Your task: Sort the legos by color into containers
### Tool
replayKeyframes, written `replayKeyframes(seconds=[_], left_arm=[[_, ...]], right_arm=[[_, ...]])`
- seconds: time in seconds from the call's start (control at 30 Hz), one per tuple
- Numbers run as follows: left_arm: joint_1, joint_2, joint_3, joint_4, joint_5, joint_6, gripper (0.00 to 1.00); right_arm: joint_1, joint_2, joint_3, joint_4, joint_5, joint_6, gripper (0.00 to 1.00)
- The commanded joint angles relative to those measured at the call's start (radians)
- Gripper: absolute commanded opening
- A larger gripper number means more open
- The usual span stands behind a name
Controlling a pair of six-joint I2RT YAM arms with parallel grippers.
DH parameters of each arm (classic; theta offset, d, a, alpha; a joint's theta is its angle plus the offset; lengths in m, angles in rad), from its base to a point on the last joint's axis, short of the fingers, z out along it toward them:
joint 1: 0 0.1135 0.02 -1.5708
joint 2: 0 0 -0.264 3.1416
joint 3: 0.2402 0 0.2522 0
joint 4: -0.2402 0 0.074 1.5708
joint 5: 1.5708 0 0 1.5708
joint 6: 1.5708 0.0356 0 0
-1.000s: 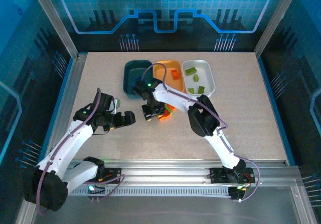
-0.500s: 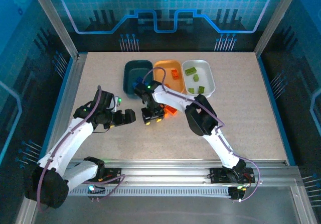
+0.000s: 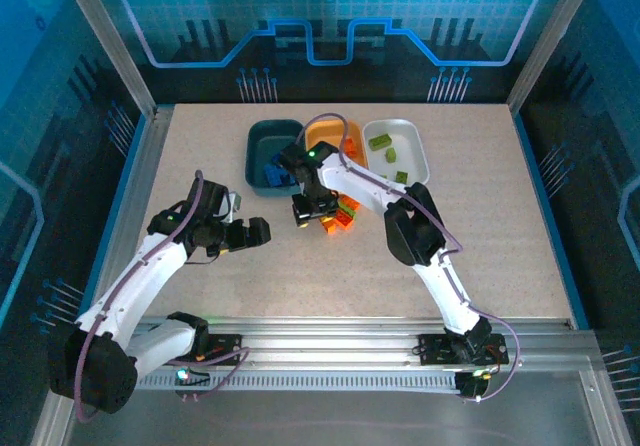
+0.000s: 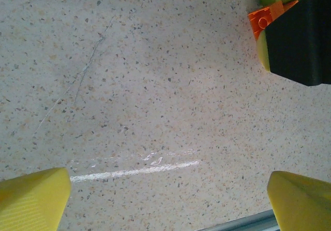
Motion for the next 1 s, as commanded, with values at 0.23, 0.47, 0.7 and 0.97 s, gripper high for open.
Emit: replayKeyframes(seconds=[0.23, 0.47, 0.7, 0.97], left_arm=[[0.001, 0.004, 0.017, -0.011, -0.004, 0.003, 0.99], [0.003, 0.0, 0.013, -0.02, 0.001, -0.003, 0.99], [0.004, -0.019, -0.001, -0.028, 0.001, -0.012, 0.99], [0.006, -0.032, -0.021, -0.014, 0.012, -0.032, 0.99]], right_arm=[[-0.031, -0.031, -0.045, -0.037, 0.1, -0.02, 0.51], [-0.037, -0.011, -0.069, -0.022, 0.098, -0.039, 0.46], [-0.021, 0.034, -0.062, -0.01, 0.084, -0.043, 0.39], [-0.013, 0.042, -0.058, -0.011, 0.091, -0.041, 0.2]])
